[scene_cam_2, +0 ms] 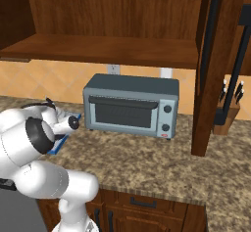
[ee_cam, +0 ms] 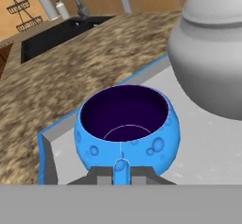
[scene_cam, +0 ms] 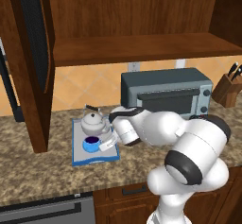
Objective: Pick the kettle from the counter and place it on the tray. Then pick the mug from the cabinet and place it on the tray. Then close the cabinet doors.
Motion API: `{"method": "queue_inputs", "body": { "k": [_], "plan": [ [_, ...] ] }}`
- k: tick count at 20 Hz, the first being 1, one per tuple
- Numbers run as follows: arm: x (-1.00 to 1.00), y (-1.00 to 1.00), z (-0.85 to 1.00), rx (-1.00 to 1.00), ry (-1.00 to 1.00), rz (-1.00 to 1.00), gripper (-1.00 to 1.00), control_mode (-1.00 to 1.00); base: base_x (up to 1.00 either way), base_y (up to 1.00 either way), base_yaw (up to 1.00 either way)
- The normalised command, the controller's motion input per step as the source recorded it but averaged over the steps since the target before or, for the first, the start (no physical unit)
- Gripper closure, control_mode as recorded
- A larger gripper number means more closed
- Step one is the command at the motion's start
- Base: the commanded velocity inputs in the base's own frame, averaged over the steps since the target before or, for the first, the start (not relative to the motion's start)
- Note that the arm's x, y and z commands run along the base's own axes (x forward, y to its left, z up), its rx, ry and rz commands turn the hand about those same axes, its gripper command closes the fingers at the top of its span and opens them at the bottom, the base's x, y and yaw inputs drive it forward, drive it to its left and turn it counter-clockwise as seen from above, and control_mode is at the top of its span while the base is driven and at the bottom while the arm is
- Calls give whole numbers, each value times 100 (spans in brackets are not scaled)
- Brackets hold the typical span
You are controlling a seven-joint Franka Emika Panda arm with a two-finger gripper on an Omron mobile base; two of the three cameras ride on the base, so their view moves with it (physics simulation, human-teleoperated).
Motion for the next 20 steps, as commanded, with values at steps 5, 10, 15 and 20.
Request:
{"method": "queue_inputs", "body": {
  "k": [5,10,15,20],
  "plan": [
    [0,7,-14,0,0,0,100,-100,0,0,0],
    [-2,1,-4,0,0,0,-100,-100,0,0,0],
    [-14,0,2,0,0,0,-100,-100,0,0,0],
    [-11,-1,39,0,-5,0,-100,-100,0,0,0]
  ]
}}
